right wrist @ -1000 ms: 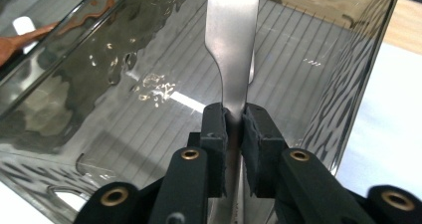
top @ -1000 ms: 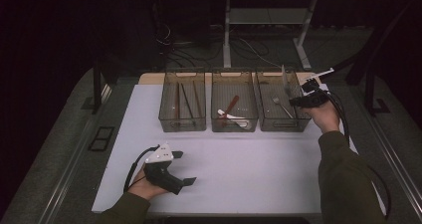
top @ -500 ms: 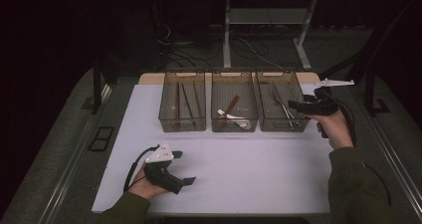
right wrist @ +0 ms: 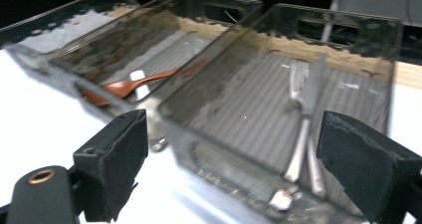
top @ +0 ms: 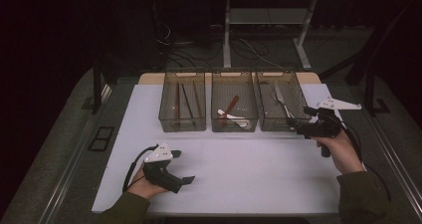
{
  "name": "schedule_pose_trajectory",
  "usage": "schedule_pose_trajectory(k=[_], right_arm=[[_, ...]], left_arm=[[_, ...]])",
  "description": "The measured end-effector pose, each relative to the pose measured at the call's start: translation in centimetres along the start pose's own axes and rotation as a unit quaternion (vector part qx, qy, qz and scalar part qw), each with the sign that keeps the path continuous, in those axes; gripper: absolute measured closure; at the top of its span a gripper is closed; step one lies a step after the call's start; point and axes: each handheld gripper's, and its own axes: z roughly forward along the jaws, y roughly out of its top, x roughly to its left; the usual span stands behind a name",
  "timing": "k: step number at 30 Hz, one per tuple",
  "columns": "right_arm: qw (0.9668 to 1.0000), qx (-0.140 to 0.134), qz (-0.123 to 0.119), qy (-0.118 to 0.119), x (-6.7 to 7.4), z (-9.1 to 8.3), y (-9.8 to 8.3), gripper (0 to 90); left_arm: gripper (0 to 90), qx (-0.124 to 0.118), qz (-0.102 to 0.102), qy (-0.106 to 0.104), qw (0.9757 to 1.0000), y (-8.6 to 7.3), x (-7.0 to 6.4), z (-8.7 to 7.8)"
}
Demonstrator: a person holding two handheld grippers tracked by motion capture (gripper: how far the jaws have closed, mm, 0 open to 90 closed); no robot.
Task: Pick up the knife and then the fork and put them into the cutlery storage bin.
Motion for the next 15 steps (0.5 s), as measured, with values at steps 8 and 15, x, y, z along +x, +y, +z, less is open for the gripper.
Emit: schedule_pose_trajectory(k=[8,15], right_arm=[[0.9994,0.011,-0.023,0.023,2.2,-0.6,-2.3,13.0],[0.9978,0.029,-0.040,0.046,4.2,-1.0,-4.4,13.0]], left_arm=[[0.0,0.003,0.002,0.003,1.0000,0.0,0.0,0.0],[0.0,0.004,0.003,0.003,1.0000,-0.1,-0.1,-0.1]])
